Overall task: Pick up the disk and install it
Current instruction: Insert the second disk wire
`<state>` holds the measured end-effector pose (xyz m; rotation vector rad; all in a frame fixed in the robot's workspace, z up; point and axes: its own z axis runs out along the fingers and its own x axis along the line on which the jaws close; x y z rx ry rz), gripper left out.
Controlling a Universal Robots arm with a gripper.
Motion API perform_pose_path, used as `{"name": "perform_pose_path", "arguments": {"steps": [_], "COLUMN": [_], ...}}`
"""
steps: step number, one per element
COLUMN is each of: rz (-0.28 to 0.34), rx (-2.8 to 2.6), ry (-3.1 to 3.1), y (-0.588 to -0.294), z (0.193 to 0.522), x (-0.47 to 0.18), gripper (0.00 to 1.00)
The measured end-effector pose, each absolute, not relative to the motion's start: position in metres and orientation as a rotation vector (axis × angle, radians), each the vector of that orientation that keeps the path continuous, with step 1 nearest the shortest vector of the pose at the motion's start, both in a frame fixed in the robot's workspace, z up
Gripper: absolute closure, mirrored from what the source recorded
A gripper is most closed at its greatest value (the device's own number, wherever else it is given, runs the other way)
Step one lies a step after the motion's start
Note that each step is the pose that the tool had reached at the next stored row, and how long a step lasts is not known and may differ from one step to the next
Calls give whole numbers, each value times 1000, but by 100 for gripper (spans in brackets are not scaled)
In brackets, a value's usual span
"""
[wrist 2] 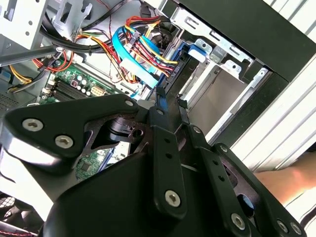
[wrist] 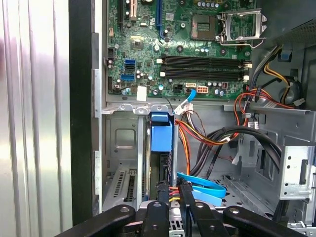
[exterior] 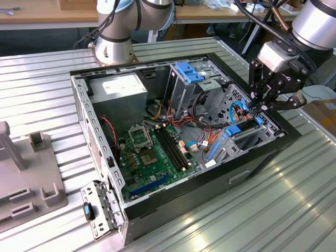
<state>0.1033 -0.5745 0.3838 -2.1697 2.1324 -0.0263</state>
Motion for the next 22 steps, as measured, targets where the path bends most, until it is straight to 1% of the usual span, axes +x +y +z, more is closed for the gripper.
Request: {"name": "perform_pose_path", "arguments": {"steps": [5, 9, 22], "rz": [-26, -26, -39], "rx": [-2170, -2170, -2176], "ry": [2133, 2132, 2138], "y": [-572, -563, -557], "z": [384, 384, 373], "x": [105, 104, 108], "gripper": [76, 76, 76]}}
